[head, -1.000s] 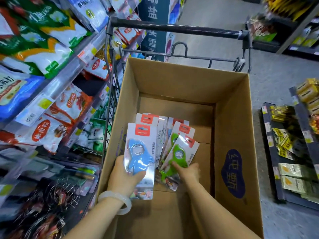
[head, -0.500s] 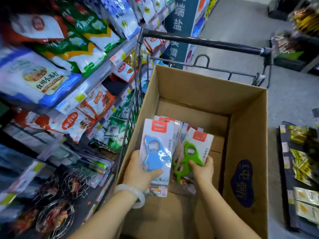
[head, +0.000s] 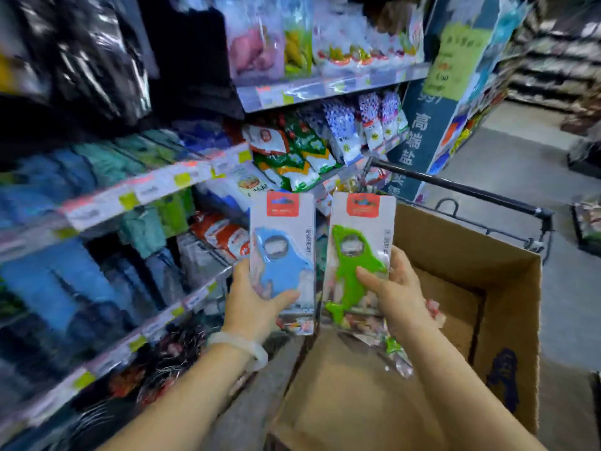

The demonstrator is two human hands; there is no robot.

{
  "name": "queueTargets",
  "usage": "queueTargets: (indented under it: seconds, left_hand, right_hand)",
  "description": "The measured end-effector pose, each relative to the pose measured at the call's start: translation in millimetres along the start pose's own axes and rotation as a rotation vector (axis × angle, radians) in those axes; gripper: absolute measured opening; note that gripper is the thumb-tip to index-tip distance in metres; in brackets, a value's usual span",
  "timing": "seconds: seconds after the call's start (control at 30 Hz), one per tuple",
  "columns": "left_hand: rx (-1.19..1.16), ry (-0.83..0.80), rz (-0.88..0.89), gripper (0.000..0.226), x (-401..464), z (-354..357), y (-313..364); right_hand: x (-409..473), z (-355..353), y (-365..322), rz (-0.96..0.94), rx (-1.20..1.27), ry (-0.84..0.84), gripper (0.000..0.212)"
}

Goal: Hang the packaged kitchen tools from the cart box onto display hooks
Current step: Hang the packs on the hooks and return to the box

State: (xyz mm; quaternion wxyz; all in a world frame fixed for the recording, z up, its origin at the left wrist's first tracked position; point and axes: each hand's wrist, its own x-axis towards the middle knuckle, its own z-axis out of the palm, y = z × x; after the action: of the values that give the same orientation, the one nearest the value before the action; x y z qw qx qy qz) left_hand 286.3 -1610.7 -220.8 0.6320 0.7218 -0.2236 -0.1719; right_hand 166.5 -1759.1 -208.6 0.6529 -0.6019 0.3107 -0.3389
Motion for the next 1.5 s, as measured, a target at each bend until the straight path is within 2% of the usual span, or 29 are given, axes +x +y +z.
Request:
queueTargets:
  seconds: [0.23,0.5,0.63,0.73,0.83,0.93,1.07,1.27,1.5]
  left_hand:
    - [0.001,0.313,0.086,0.051,-108,-181,17]
    - [0.035,0.685,0.090,0.056,-287,-388,24]
    - [0.060,0.924,0.041,0.071,-367,-472,28]
    - [0.120,1.080,0.026,0.068,-420,-524,34]
    - [0.139,1.216,0.019,0.064,-462,-569,41]
    - [0.165,1.304,0.080,0.050,-494,-611,45]
    - [0.150,1.368,0.086,0.055,-526,-669,49]
    - [0.129,1.403,0.124,0.052,-549,-765,62]
    - [0.092,1.445,0.129,0.049,-568,-859,56]
  right_hand:
    - [-119,154,-45,-0.122,0.004,-0.413,0.048]
    - [-300,340,-43,-0.126,0.019,-0.875,0.047]
    - [-390,417,-50,-0.110,0.059,-1.112,0.048]
    - [-452,468,-60,-0.140,0.055,-1.233,0.048]
    - [-506,516,-70,-0.163,0.070,-1.326,0.050]
    - [-552,561,-76,-0.192,0.098,-1.396,0.051]
    - [-604,620,-79,-0.215,0.127,-1.472,0.045]
    - [-662,717,-92,-0.165,0.196,-1.571,0.051]
    - [-716,802,-95,-0.252,0.176,-1.608,0.045]
